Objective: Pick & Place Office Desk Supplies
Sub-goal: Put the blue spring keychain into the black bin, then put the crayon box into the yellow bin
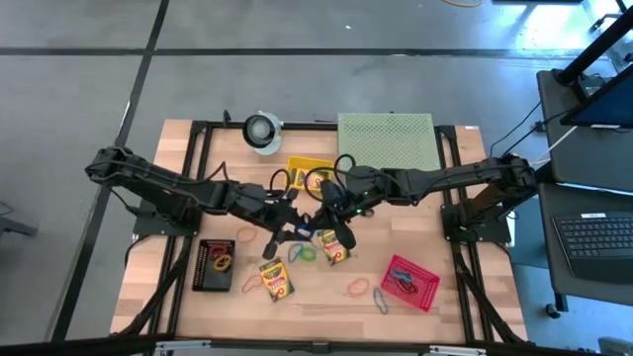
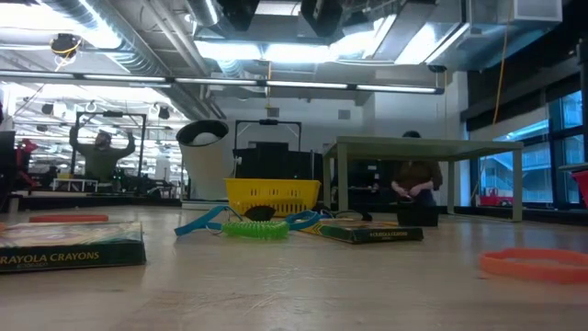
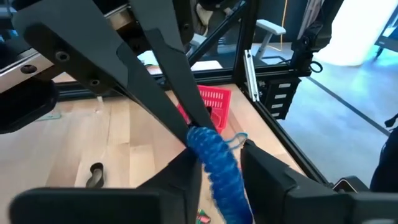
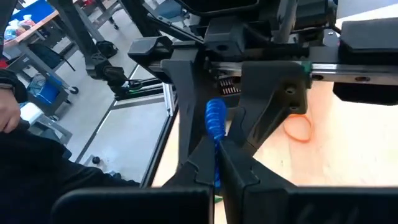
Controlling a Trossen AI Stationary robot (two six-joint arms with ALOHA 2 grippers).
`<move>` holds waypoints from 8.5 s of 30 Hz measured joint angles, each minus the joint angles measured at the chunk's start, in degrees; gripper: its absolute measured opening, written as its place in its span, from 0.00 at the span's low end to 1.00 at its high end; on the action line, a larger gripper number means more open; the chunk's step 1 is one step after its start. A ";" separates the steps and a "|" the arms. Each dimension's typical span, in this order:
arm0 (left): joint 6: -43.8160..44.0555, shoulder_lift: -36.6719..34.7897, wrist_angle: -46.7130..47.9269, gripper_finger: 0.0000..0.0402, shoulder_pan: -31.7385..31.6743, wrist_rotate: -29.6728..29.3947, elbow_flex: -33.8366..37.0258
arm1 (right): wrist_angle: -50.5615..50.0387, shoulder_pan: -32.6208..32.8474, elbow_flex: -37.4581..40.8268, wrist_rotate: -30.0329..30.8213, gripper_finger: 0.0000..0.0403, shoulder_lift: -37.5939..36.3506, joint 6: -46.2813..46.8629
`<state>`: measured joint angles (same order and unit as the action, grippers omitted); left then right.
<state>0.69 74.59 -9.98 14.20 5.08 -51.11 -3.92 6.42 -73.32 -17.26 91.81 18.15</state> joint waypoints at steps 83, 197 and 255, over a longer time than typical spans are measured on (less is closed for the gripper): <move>65.76 4.81 55.29 0.04 31.10 4.32 5.35 | -31.23 8.11 0.04 17.92 0.28 -13.18 11.11; 28.41 19.08 20.46 0.00 -0.49 23.33 9.53 | -18.36 15.82 0.11 19.39 0.28 -6.01 15.93; 41.13 2.35 -3.47 0.00 -33.65 17.10 1.01 | -17.40 15.80 0.00 32.76 0.28 -13.31 18.67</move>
<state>41.82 76.94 -13.46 -19.46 22.18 -50.11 -21.32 22.21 -73.32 15.50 78.50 36.83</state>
